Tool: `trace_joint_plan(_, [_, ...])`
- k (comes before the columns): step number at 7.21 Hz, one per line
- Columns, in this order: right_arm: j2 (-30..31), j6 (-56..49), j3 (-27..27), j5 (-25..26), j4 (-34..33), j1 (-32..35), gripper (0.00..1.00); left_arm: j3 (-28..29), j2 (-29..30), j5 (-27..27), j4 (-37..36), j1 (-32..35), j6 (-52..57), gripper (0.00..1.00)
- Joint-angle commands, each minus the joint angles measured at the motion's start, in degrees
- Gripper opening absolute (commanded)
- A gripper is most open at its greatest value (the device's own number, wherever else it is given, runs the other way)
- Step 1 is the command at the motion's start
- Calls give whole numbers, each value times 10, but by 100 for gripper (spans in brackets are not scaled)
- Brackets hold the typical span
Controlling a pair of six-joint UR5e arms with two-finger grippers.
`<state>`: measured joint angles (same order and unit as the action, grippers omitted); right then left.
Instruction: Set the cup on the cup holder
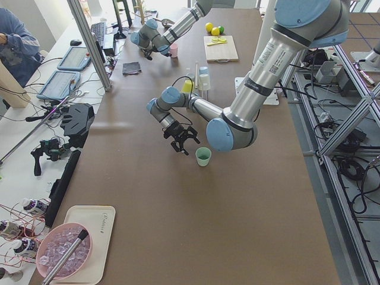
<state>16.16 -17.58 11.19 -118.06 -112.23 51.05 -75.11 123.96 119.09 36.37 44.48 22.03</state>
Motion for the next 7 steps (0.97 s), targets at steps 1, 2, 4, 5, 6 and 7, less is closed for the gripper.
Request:
trace_joint_plan(1, [0,-17,-11,14,-4,-5,100,3,-6,-2,-11,-12,1,97])
trace_joint_plan(2, [-1,-36,-11,19,-20,-5,100,3,-8,-5,-25,-13,1,97])
trace_joint_plan(4, [0,-45,-13,27,-26,-5,100,0,-16,-9,-27,-16,19,96])
trace_joint_plan(5, [-1,-44,-18,27,-26,-6,100,-5,-24,-10,-31,-20,40,95])
trace_joint_plan(6, [-1,-44,-22,27,-25,-6,100,-5,-25,-10,-31,-20,42,95])
trace_joint_plan(7, [-1,-44,-22,26,-25,-6,100,-5,-25,-10,-31,-20,43,95])
